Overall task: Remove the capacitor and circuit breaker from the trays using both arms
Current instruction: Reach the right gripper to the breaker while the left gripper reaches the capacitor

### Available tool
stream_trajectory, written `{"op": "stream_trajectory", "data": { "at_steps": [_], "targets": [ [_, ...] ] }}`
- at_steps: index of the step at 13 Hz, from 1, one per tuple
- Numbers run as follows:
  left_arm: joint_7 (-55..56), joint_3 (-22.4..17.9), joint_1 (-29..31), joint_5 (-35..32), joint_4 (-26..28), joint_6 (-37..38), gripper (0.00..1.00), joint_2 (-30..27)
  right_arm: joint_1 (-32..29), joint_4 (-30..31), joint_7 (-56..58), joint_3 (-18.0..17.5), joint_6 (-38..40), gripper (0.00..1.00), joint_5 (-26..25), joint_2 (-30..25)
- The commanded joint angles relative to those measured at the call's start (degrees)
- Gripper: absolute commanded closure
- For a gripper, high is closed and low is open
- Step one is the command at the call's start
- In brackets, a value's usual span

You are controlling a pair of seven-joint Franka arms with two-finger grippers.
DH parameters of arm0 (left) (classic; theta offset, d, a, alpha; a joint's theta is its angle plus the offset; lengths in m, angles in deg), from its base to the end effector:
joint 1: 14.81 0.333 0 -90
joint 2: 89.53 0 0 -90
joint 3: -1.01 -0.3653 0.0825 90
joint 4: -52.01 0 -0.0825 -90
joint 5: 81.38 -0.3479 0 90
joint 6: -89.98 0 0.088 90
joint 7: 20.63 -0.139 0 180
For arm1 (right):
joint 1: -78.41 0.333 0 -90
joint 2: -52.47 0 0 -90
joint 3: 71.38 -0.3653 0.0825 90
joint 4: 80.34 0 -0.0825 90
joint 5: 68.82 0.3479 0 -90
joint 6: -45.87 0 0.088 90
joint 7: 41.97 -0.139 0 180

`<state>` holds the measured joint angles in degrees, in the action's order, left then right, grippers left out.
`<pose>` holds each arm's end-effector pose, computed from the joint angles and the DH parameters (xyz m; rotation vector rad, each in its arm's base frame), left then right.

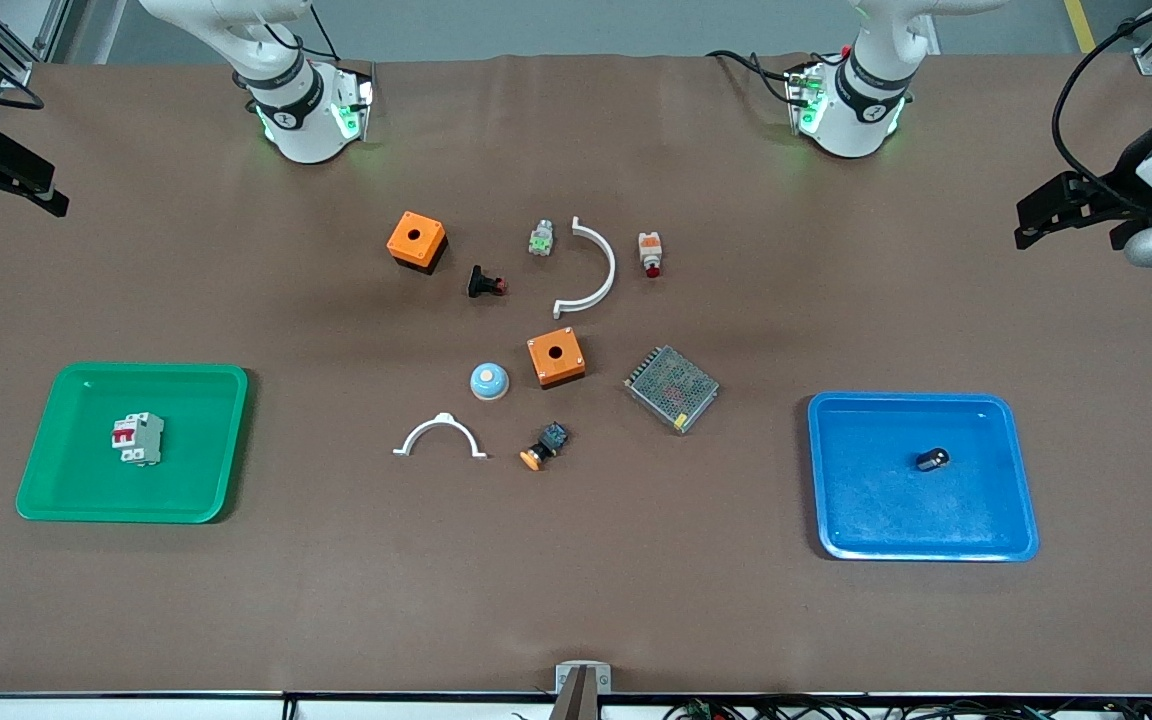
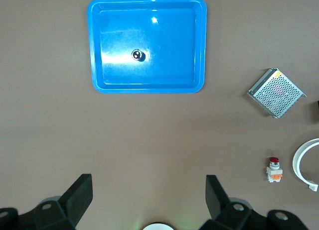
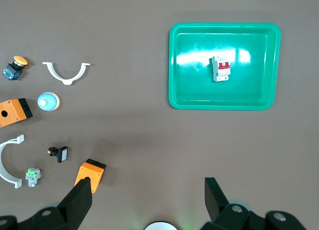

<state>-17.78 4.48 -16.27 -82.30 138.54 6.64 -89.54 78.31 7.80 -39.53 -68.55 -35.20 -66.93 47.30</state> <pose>0.5032 -0.0410 0.6581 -3.1202 0.0544 0.0847 0.4674 -0.0204 0.6869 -3.1026 0.0057 0.0489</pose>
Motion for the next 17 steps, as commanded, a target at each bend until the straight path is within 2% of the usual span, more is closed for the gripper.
{"op": "stream_trajectory", "data": {
  "at_steps": [1, 3, 6, 8, 11, 13, 15, 16, 17],
  "targets": [
    [-0.04, 0.04, 0.06, -0.31, -0.75, 0.54, 0.00, 0.62, -0.43, 0.37, -0.07, -0.37, 0.48, 0.00, 0.92, -0.72],
    [-0.57, -0.13, 0.15, -0.31, -0.84, 0.54, 0.00, 1.06, -0.43, 0.37, -0.07, -0.45, 0.48, 0.00, 0.92, -0.63],
    [-0.48, -0.31, 0.32, -0.40, -4.43, 0.28, 0.00, 5.62, -0.43, -0.15, 0.01, -0.45, 0.04, 0.00, 0.92, -0.54],
    [-0.48, -0.66, 2.25, -0.75, -3.83, -4.52, 0.00, 8.26, -1.04, -1.03, 0.63, -0.19, -0.66, 0.00, 0.66, 1.03],
    [-0.57, -0.66, 4.71, -1.11, -3.13, -11.47, 0.00, 14.76, -2.09, -3.04, 0.81, -0.02, -4.17, 0.00, -0.93, 13.75],
    [-0.57, -0.66, 6.55, -1.11, -0.07, -17.97, 0.00, 18.71, -3.67, -2.71, 0.89, -0.10, -10.47, 0.00, -0.93, 14.83],
    [-0.57, -0.75, 6.65, -1.11, 3.45, -24.82, 0.00, 22.41, -5.69, -2.18, 1.50, -0.10, -14.10, 0.00, -1.01, 18.85],
    [-0.57, -0.84, 6.65, -1.54, 4.16, -27.73, 0.00, 24.60, -7.00, -2.09, 4.99, -0.10, -16.72, 0.00, -1.01, 21.58],
    [-0.57, -0.84, 6.91, -2.68, 4.00, -29.33, 0.01, 27.23, -8.93, -0.61, 9.98, -0.10, -22.23, 0.06, -0.93, 23.69]
  ]
}}
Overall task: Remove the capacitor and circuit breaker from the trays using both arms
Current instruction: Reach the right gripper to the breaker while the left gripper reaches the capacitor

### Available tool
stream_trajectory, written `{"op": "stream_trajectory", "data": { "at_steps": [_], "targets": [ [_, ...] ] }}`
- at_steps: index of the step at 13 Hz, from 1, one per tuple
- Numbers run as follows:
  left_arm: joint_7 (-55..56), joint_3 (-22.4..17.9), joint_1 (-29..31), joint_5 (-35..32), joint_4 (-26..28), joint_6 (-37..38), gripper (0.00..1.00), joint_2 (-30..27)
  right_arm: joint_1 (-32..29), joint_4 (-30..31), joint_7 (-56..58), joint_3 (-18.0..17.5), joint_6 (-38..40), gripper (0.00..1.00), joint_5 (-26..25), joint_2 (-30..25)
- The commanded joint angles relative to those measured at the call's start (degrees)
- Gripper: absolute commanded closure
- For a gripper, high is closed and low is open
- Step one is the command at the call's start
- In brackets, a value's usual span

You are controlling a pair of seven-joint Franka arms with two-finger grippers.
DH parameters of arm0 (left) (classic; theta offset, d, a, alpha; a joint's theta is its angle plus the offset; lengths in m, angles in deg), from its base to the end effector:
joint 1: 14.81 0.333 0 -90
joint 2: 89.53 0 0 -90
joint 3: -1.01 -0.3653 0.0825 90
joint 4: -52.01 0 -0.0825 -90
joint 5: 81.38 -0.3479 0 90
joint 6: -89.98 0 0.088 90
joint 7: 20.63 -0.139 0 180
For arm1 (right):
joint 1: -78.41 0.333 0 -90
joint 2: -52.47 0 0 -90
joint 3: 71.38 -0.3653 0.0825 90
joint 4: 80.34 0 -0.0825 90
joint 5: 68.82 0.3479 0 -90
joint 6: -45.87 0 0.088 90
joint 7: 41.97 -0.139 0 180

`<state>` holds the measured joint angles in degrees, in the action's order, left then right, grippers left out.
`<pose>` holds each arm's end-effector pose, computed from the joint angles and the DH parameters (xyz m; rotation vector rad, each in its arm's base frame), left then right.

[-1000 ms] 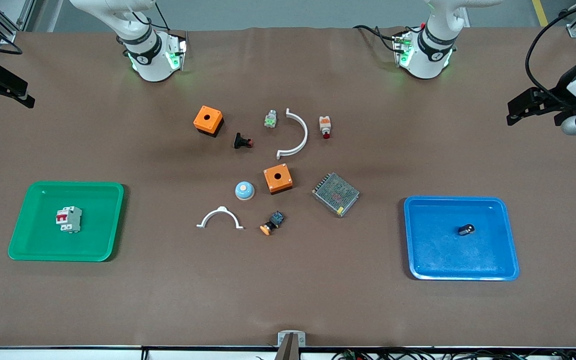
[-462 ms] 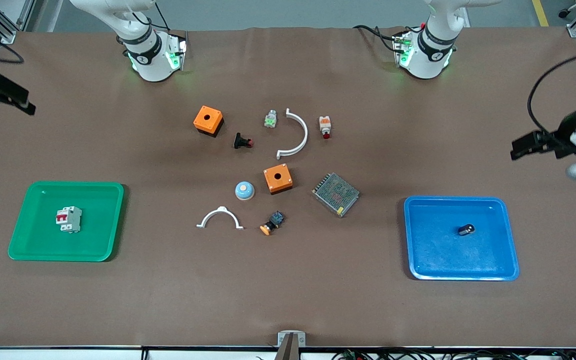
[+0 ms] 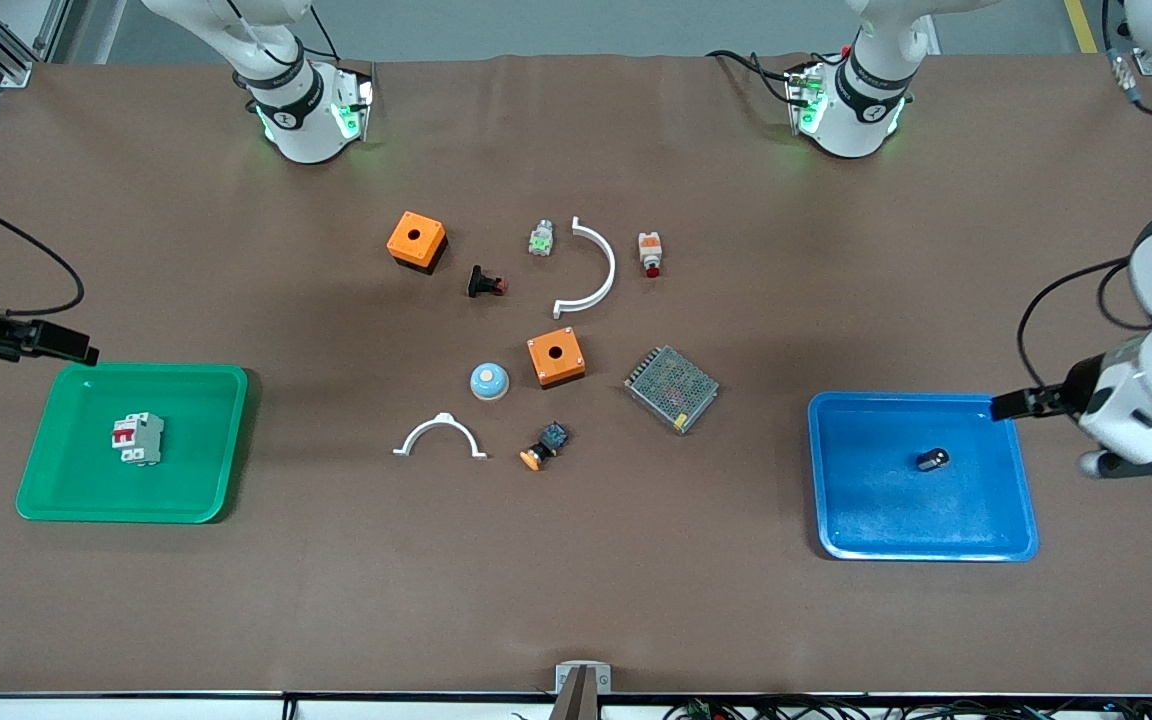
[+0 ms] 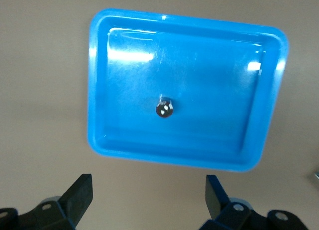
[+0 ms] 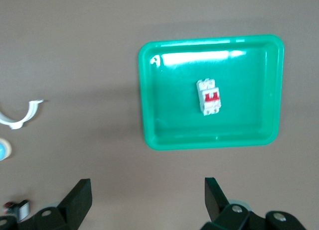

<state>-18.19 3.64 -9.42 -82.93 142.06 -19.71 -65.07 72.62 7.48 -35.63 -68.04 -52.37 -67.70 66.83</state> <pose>0.6520 0.0385 0.4164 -3.1304 -0.1314 0.1311 0.5995 -0.0899 0.5292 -3.1249 0.0794 0.1049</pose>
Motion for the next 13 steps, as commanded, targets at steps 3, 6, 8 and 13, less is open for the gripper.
{"op": "stream_trajectory", "data": {
  "at_steps": [3, 6, 8, 13],
  "targets": [
    [-0.15, 0.01, 1.12, -2.58, 0.21, -8.42, 0.07, 7.70, -7.30, 3.40, 12.29, -0.70, -17.31, 0.35, 0.02, 9.35],
    [0.63, 0.18, 0.76, -2.15, -0.58, -11.86, 0.12, 11.31, -9.50, 4.11, 15.35, -0.70, -27.05, 0.17, 0.20, 17.60],
    [0.73, 0.27, 0.76, -1.27, -0.58, -12.13, 0.15, 12.11, -10.21, 6.30, 16.77, -0.88, -33.22, 0.00, 0.55, 20.87],
    [0.72, 0.45, 0.32, 0.23, -0.58, -14.86, 0.24, 15.09, -9.42, 11.67, 16.07, -1.05, -37.12, 0.00, 0.73, 21.50]
  ]
}}
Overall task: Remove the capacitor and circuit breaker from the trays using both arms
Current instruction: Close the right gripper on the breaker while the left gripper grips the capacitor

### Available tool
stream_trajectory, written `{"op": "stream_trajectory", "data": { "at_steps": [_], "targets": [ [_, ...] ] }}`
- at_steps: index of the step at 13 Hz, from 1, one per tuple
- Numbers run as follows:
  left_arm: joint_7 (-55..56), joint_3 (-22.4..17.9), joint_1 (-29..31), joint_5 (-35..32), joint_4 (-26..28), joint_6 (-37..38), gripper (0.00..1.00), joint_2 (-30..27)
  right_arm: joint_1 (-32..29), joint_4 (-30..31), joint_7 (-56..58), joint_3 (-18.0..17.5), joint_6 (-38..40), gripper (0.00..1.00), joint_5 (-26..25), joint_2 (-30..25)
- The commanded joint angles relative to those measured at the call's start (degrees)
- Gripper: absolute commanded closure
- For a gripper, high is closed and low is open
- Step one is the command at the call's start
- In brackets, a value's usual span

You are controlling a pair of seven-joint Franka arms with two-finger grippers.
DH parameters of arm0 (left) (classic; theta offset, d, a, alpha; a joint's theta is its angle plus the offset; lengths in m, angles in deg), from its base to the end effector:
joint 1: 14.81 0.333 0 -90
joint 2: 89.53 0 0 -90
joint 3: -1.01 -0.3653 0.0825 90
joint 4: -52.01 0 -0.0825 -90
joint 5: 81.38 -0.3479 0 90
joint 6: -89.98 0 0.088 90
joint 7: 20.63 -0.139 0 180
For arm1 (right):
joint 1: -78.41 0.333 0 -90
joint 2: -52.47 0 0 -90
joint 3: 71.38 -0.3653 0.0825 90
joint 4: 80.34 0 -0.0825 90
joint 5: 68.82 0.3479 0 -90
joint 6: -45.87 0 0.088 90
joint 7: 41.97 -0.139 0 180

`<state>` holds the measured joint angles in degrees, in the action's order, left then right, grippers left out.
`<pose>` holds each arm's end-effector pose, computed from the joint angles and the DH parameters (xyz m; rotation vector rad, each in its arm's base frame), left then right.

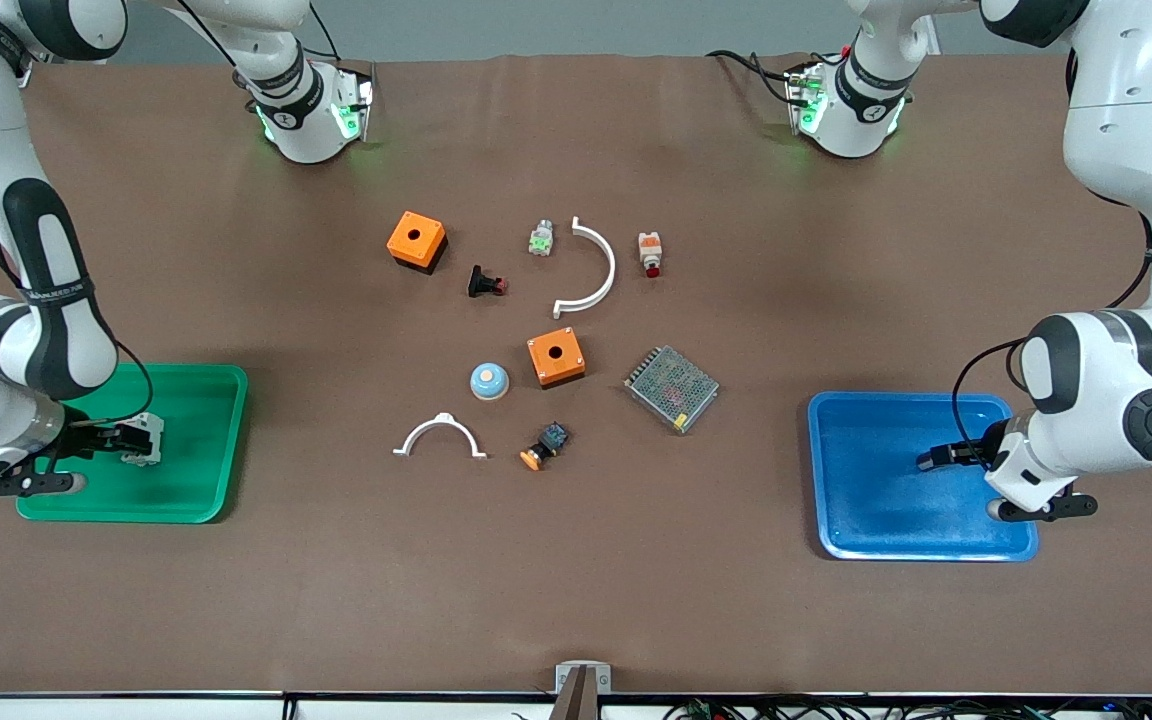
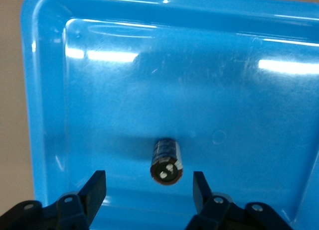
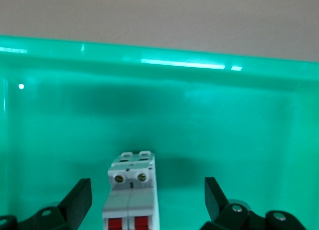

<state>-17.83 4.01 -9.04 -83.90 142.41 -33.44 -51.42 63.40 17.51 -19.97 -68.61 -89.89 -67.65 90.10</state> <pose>0.6881 0.0420 0.2716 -3.1331 -0.1271 0.1376 0.6489 -0.2030 0.2436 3.1235 0.1081 0.0004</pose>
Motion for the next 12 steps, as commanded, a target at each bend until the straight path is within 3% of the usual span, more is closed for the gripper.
{"op": "stream_trajectory", "data": {
  "at_steps": [1, 6, 8, 10, 11, 12],
  "targets": [
    [0.36, 0.16, -0.06, 2.42, -0.84, -1.48, 0.25, 1.53, -0.20, 1.82, 0.58, -0.48, 1.11, 0.00, 0.68, -1.77],
    [0.27, 0.07, -0.32, 3.40, -0.84, -2.53, 0.34, 2.41, -0.20, 2.44, 1.29, -0.48, 3.40, 0.00, 0.68, -2.03],
    [0.27, 0.07, -0.06, 3.40, -0.75, -2.71, 0.45, 2.94, -0.20, 2.44, 1.46, -0.48, 3.58, 0.10, 0.68, -2.03],
    [0.36, 0.07, -0.06, 3.40, -0.75, -2.71, 0.53, 3.11, -0.20, 2.27, 4.96, -0.48, 3.75, 0.36, 0.59, -2.04],
    [0.36, 0.07, -0.06, 3.40, -0.83, -2.71, 0.56, 3.11, -0.20, 2.18, 6.46, -0.48, 3.75, 0.57, 0.59, -2.12],
    [0.54, 0.07, -0.32, 3.40, -0.84, -2.71, 0.63, 3.11, -0.20, 2.09, 6.73, -0.48, 3.75, 0.84, 0.59, -2.12]
  ]
}}
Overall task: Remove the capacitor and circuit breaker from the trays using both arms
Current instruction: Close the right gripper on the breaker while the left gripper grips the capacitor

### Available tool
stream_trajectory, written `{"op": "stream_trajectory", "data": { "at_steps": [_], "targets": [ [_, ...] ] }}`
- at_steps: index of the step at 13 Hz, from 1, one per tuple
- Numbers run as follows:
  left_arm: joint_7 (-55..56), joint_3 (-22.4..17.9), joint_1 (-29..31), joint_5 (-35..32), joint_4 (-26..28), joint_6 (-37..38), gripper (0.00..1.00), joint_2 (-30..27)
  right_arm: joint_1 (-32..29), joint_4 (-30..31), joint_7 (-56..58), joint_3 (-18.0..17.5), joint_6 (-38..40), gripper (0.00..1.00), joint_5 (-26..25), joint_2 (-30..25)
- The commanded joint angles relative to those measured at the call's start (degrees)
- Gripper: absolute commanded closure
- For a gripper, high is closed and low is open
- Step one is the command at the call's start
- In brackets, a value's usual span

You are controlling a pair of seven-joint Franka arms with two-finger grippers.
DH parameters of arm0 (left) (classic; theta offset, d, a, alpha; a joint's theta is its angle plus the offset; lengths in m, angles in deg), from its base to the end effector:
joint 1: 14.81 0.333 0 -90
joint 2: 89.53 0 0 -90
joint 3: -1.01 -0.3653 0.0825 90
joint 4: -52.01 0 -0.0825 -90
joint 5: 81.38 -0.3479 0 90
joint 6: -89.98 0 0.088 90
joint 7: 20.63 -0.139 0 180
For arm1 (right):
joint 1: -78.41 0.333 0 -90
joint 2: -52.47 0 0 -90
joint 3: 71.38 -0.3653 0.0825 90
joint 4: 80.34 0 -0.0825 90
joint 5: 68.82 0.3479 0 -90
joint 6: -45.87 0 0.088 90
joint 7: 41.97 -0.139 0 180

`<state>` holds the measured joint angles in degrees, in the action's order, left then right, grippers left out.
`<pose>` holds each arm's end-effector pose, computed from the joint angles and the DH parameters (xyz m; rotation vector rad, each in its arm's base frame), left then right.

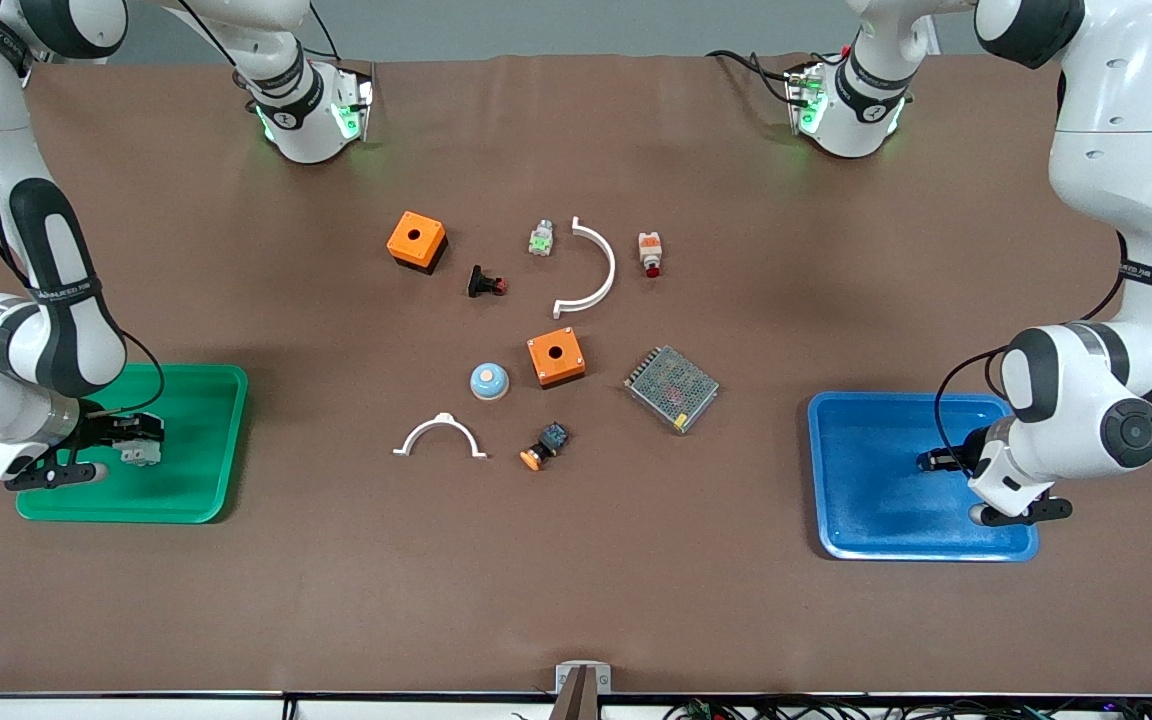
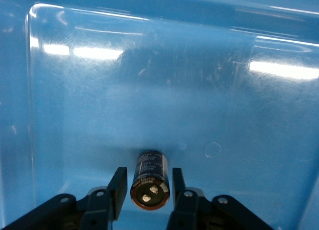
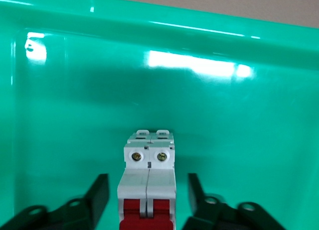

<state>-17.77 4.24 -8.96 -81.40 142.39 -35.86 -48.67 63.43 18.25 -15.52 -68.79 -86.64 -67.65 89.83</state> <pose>0.6909 0.0378 0.2419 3.0967 0.1665 -0.1447 0.6381 -0.1974 0.2369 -3.1214 -0.2333 0.0937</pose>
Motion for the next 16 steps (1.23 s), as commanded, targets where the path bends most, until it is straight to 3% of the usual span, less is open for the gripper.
{"op": "stream_trajectory", "data": {
  "at_steps": [1, 3, 4, 8, 10, 13, 16],
  "targets": [
    [0.57, -0.16, -0.48, 0.89, -0.82, -0.20, 0.74, 0.27, 0.04, 1.18, 1.85, -0.30, 0.50, 1.00, 0.59, -1.85],
    [0.74, -0.07, -0.57, 0.81, -0.91, -0.20, 0.94, -0.25, 0.04, 0.39, 1.59, -0.30, 0.68, 1.00, 0.67, -2.03],
    [1.00, -0.07, -0.49, 0.55, -0.99, 0.07, 0.99, -0.69, 0.13, -0.66, 0.98, -0.39, 1.11, 1.00, 0.68, -2.46],
    [1.44, 0.11, -1.80, 0.19, -0.65, 7.69, 0.99, -7.00, 5.21, -13.84, -9.45, -0.21, 24.62, 1.00, 0.15, -5.01],
    [4.50, 1.51, -2.68, 0.19, -0.64, 12.88, 0.99, -9.65, 8.63, -10.63, -15.01, -0.47, 27.65, 1.00, 0.59, -10.26],
    [14.59, 7.03, -2.60, 0.28, 0.50, 17.10, 0.99, -12.90, 18.11, -3.33, -28.16, -0.48, 27.23, 1.00, 1.72, -16.60],
    [23.13, 12.83, -2.68, 0.10, 3.83, 17.65, 0.99, -15.54, 26.04, 7.63, -38.02, -0.48, 17.69, 1.00, 6.29, -20.91]
  ]
}}
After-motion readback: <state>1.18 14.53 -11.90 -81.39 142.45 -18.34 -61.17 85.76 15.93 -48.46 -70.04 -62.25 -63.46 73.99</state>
